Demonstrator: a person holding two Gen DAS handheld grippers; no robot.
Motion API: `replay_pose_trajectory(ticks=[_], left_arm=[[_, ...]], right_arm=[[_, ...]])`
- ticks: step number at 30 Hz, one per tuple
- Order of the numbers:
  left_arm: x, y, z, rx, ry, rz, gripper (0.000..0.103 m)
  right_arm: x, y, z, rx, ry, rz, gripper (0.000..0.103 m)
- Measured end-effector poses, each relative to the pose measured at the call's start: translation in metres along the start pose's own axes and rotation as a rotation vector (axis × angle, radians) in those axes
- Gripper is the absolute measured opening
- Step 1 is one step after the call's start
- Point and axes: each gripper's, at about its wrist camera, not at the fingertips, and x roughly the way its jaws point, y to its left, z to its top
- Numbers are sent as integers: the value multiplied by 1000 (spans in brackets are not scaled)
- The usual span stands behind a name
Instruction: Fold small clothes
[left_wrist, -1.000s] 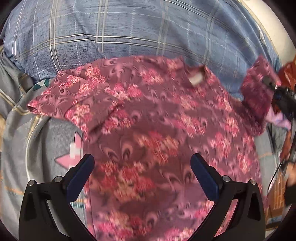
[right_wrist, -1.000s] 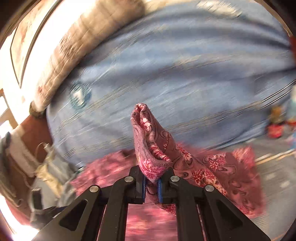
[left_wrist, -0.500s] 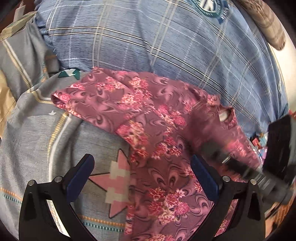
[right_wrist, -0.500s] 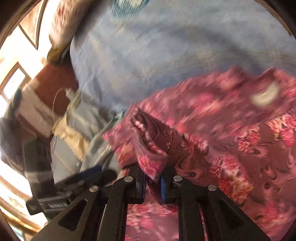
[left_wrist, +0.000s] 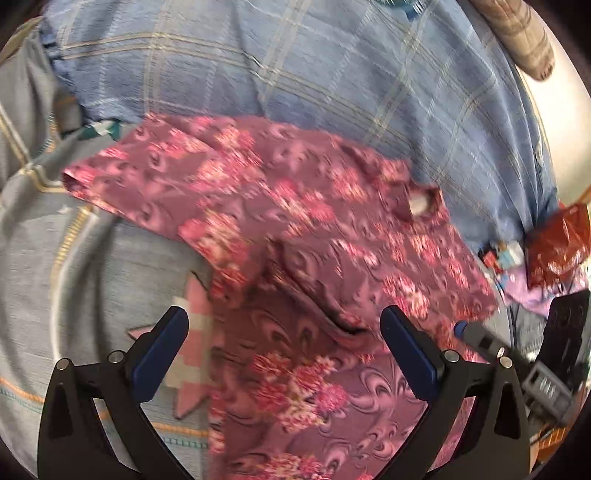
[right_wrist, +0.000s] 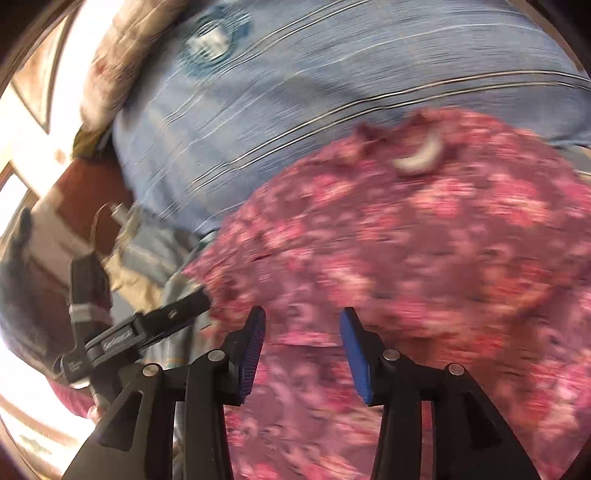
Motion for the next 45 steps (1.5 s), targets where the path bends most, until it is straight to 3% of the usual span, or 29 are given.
replay_pose_trajectory(ticks=[6, 10, 12, 13, 14, 15, 16, 21, 23, 25, 27, 29, 30, 31, 33, 36, 37, 38, 39, 40, 41, 42, 43, 45], left_arm=[[20, -11, 0, -37, 72, -133, 103], [36, -14, 1, -58, 61, -105, 102], [30, -23, -2, -1, -5, -85, 75], [31, -26, -1, 16, 1, -92, 32], [33, -27, 0, 21, 13, -103, 7], [32, -25, 0, 6, 11, -108, 7], [27, -21, 1, -14, -11, -103, 7], [0, -8, 10, -24, -129, 40, 7], [2, 0, 11, -27, -115, 62, 8], [8, 5, 9, -39, -77, 54, 8], [12, 5, 8, -34, -64, 71, 8], [11, 3, 8, -27, -70, 74, 9], [11, 2, 8, -24, -73, 75, 9], [10, 1, 7, -18, -76, 78, 10], [9, -2, 6, -7, -80, 85, 10], [9, -5, 4, -3, -75, 75, 10], [8, -7, 3, -1, -74, 67, 10], [7, -8, 2, 7, -76, 64, 10], [7, -10, 1, 15, -75, 62, 11], [8, -12, 0, 27, -66, 56, 18], [11, -14, -1, 36, -52, 52, 28], [15, -16, -2, 42, -38, 60, 30], [20, -18, -3, 52, -26, 76, 30], [25, -18, -4, 58, 4, 95, 30]], right_arm=[[-22, -52, -8, 198, -31, -20, 44], [-26, -88, -13, 341, -55, -45, 44], [-21, -102, -13, 414, -79, -40, 44], [-19, -110, -12, 443, -95, -35, 44], [-14, -114, -12, 460, -113, -17, 44], [-11, -117, -10, 470, -128, 13, 33], [-7, -119, -8, 477, -134, 43, 1], [2, -91, -7, 442, -122, 206, 4], [12, -88, -14, 447, -67, 221, 9], [17, -94, -22, 456, -23, 177, 9], [10, -101, -28, 475, -34, 184, 12], [-9, -113, -29, 505, -95, 185, 27], [-19, -122, -28, 525, -134, 175, 45], [-25, -129, -26, 543, -159, 160, 54], [-38, -149, -23, 622, -231, 125, 52], [-36, -167, -8, 687, -256, 142, 45], [-34, -168, -3, 683, -242, 142, 20], [-38, -168, 4, 671, -253, 140, 3], [-43, -166, 8, 660, -284, 133, 3], [-51, -166, 11, 647, -326, 112, 3], [-60, -170, 15, 626, -364, 51, 3], [-62, -175, 17, 620, -370, -4, 3], [-62, -184, 17, 622, -357, -83, 4], [-55, -201, 14, 658, -278, -93, 6]])
